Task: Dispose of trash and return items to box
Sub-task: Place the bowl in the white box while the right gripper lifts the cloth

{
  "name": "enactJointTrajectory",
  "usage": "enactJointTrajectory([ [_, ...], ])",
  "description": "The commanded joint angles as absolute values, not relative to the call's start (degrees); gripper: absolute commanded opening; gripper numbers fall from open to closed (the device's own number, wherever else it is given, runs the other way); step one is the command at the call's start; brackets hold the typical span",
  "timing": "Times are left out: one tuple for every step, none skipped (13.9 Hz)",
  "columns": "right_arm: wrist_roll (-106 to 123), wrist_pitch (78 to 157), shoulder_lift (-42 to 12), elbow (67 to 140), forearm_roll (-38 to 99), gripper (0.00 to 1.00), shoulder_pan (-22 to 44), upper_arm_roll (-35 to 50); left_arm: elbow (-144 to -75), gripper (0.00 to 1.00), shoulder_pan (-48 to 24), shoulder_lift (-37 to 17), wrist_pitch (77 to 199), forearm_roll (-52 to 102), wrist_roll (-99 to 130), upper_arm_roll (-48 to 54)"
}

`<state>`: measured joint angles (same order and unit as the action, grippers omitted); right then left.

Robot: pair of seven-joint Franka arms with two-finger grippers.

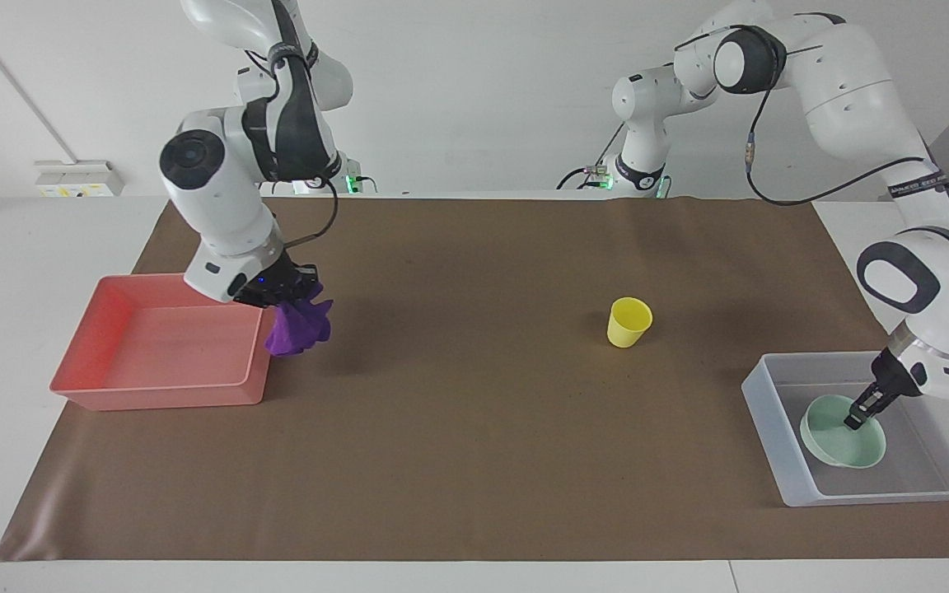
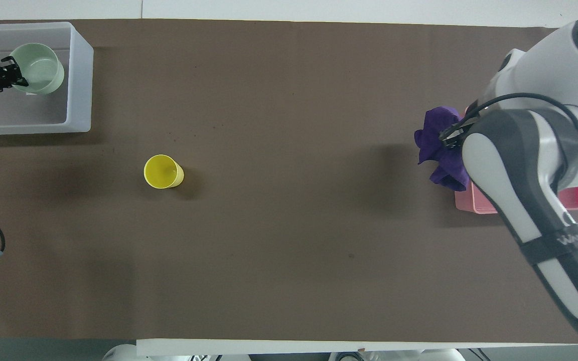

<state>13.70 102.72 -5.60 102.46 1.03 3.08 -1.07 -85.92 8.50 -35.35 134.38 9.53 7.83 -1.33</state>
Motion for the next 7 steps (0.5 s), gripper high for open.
enactJointTrajectory([
  [19.9,102.1,-5.9,101.1,0.7,0.0,-5.4,-0.8,-84.2,0.0,9.6,-37.3,135.7,9.8,6.7,-1.2],
  [20.2,102.9,-5.8,101.8,0.7,0.0,-8.1,-0.8,-84.0,0.0,9.6,-37.3,135.1,9.9,6.6,-1.2],
  [20.3,104.2,-5.5,102.8,0.4,0.0,-9.9,-0.8,-84.1,0.0,9.6,-37.4,136.0,9.8,6.3,-1.2],
  [20.9,106.0,-4.8,105.4,0.0,0.0,-11.8,-0.8,-84.1,0.0,9.6,-37.4,136.7,8.8,5.2,-1.2],
  [22.0,109.0,-4.6,107.9,-0.1,0.0,-13.0,-0.8,-84.6,0.0,9.7,-37.4,138.1,7.1,4.8,-1.2],
  [23.7,112.5,-4.7,110.2,-0.1,0.0,-14.1,-0.8,-86.6,0.16,9.4,-37.2,140.3,6.1,4.8,-1.2],
  [25.3,115.8,-4.7,113.0,-0.1,0.0,-14.7,-0.9,-87.4,0.53,9.1,-37.0,141.7,6.0,4.8,-1.2],
])
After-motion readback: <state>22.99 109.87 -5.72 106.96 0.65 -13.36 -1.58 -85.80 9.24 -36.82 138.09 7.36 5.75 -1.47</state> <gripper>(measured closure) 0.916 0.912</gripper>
